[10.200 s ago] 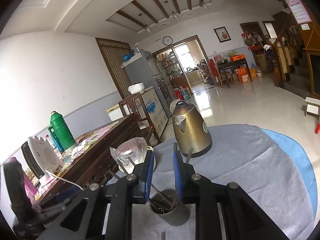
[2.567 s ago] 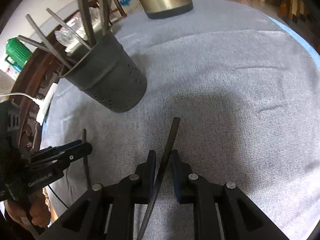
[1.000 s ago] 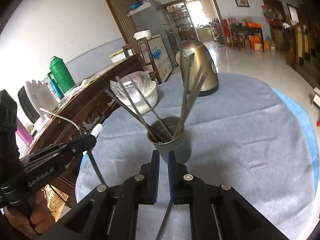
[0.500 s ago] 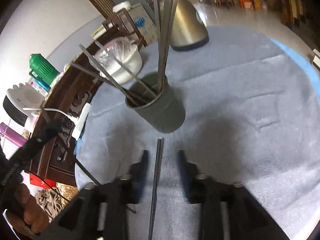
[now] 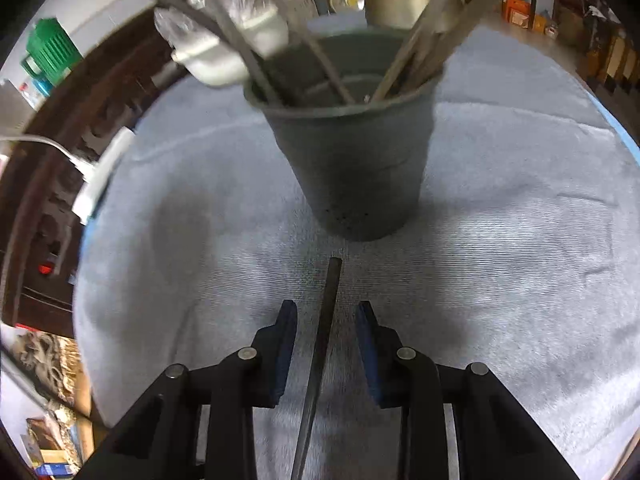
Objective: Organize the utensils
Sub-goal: 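Carry both held dark utensils up and over the grey cup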
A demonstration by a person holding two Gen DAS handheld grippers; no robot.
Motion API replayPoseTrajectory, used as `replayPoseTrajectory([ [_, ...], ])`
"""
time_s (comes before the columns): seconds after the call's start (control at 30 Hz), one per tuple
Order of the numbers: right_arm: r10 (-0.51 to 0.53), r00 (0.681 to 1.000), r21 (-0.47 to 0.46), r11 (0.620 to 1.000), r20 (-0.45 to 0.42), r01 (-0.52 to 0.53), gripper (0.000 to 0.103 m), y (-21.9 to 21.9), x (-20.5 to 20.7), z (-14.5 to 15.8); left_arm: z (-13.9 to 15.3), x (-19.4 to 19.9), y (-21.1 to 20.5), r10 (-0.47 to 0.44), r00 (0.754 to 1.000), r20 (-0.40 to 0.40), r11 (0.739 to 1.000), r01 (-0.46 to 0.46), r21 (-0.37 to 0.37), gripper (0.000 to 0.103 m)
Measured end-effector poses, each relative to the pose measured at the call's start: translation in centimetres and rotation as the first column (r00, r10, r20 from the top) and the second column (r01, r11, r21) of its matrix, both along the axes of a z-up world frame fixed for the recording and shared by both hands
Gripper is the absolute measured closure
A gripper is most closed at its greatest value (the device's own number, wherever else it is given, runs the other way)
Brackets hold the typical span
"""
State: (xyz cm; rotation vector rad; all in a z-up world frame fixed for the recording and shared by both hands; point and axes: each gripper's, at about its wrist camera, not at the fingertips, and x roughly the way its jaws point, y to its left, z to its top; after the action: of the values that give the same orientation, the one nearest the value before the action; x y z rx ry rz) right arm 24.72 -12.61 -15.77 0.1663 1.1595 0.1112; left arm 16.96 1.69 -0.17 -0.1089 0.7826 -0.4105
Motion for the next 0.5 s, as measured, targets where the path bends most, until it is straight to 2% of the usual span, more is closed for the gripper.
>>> replayPoseTrajectory([
  [0.03, -0.006, 1.0, -0.02, 1.0, -0.018, 0.006, 0.077, 0.2, 0.3, -0.6, 0.0, 0.0, 0.1, 0.001, 1.0, -0.001, 1.0, -0.001, -0.002, 0.097],
  [0.1, -0.007, 1.0, -0.044, 0.999, -0.007, 0.006, 0.091, 0.4, 0.4, -0.5, 0.0, -0.1, 0.3, 0.003, 1.0, -0.002, 1.0, -0.003, -0.006, 0.097],
  [0.13, -0.003, 1.0, -0.047, 0.999, -0.006, 0.003, 0.093, 0.4, 0.3, -0.5, 0.1, -0.1, 0.3, 0.004, 1.0, -0.003, 1.0, -0.004, -0.006, 0.097],
  [0.3, 0.006, 1.0, -0.038, 0.999, 0.003, -0.006, 0.096, -0.1, -0.6, -0.5, 0.1, -0.2, 0.1, 0.008, 1.0, -0.002, 1.0, -0.008, -0.003, 0.097],
  [0.5, -0.01, 0.994, 0.028, 1.0, 0.108, 0.007, 0.096, -1.8, -3.0, 2.7, 0.3, -0.5, -0.7, 0.007, 1.0, 0.006, 1.0, -0.007, 0.016, 0.097],
])
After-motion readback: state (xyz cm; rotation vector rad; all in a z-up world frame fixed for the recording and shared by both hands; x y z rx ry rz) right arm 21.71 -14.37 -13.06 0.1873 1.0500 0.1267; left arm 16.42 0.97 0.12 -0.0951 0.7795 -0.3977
